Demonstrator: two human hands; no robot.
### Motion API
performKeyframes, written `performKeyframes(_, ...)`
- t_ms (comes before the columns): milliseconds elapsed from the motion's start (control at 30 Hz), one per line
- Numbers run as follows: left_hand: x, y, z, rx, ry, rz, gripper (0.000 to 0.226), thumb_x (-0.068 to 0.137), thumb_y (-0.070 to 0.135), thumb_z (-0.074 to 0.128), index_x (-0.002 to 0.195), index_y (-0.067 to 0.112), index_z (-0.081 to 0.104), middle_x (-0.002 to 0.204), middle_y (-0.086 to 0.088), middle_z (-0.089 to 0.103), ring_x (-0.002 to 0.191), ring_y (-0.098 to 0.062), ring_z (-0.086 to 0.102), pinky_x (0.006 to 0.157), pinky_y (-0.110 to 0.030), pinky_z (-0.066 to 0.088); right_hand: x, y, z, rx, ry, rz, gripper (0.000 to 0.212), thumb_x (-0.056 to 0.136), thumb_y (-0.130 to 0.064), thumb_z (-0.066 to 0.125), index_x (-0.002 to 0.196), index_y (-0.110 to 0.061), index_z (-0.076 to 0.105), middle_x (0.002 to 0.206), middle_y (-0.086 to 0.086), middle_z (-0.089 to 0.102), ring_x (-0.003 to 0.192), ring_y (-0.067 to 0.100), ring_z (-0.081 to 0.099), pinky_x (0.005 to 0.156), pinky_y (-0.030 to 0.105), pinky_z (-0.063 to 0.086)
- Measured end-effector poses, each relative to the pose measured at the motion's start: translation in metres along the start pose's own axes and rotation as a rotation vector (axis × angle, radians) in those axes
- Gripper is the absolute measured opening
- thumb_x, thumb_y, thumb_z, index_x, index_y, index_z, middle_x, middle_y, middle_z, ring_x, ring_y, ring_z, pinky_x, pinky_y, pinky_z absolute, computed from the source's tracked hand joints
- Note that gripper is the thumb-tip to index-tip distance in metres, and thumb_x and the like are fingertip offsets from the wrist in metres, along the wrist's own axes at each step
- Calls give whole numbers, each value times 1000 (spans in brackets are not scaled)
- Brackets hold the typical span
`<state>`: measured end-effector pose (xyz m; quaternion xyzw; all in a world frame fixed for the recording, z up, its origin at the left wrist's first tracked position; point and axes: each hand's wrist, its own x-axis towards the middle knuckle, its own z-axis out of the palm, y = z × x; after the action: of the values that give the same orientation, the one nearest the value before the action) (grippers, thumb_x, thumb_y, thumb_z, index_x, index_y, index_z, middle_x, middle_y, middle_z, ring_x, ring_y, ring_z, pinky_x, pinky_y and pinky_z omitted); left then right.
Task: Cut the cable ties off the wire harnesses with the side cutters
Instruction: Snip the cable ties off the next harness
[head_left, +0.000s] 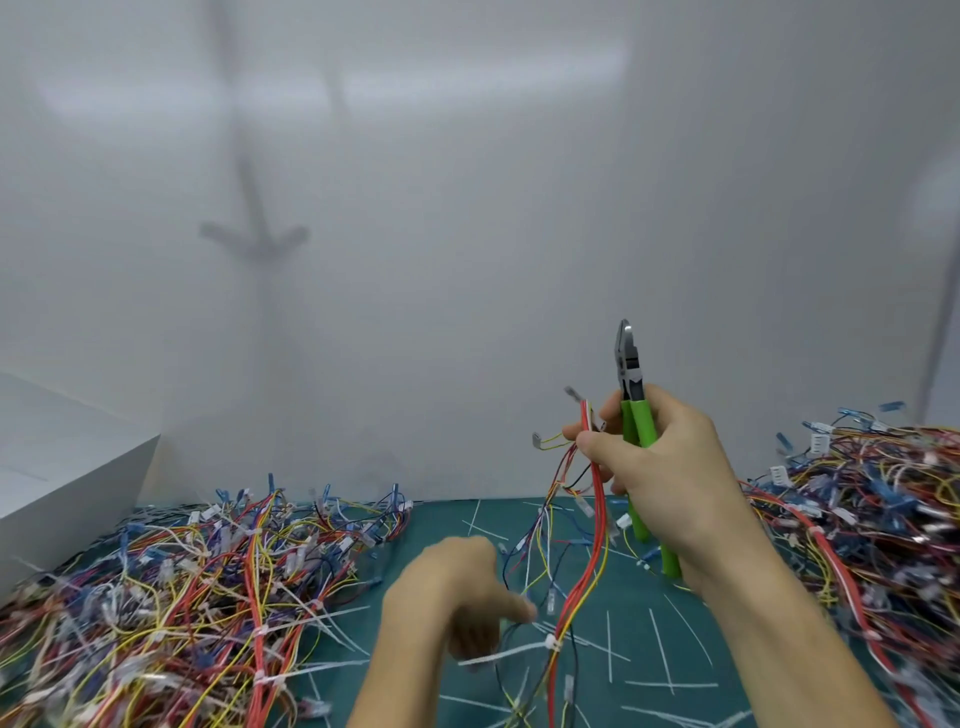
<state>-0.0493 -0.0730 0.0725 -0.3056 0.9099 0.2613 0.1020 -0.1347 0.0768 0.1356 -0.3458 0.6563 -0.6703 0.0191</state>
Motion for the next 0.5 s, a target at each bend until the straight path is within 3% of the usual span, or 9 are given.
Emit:
performKeyframes(67, 6, 1, 8, 136, -66, -69, 26, 72, 30, 74, 64, 6, 69, 71, -3, 75, 71, -14, 75, 75, -30, 61, 1, 2, 0, -26, -7, -13, 22, 87, 3, 65, 81, -14, 54, 90, 6, 75, 62, -6, 65, 52, 9, 43)
performKeyframes(167, 15, -3, 14, 115, -151, -119, 20, 76, 14, 77, 65, 3, 64, 90, -12, 77, 78, -21, 75, 86, -37, 59, 2, 3, -1, -72, -10, -30, 20, 87, -1, 66, 82, -16, 54, 91, 2, 75, 66, -7, 65, 53, 12, 44)
performKeyframes(333, 24, -13, 18, 5, -289, -149, 18, 80, 5, 75, 69, -1, 63, 95, -21, 71, 64, -22, 68, 91, -41, 57, 2, 4, -2, -131, 9, -38, 17, 88, -6, 67, 84, -17, 55, 88, -4, 76, 70, -6, 66, 60, 20, 50)
performKeyframes(433, 26, -16, 19, -7, -240, -137, 9, 80, 0, 67, 73, -1, 62, 81, -16, 74, 55, -17, 68, 82, -37, 60, 2, 4, -3, -156, 10, -37, 17, 89, -8, 67, 84, -19, 55, 86, -8, 75, 73, -6, 67, 59, 19, 50)
performKeyframes(500, 27, -19, 15, -63, -114, -93, 8, 82, 1, 57, 74, 2, 61, 57, -5, 71, 45, -13, 65, 62, -28, 61, 2, 5, -2, -178, 12, -36, 18, 88, -9, 68, 83, -22, 55, 84, -11, 76, 74, 0, 68, 64, 26, 53)
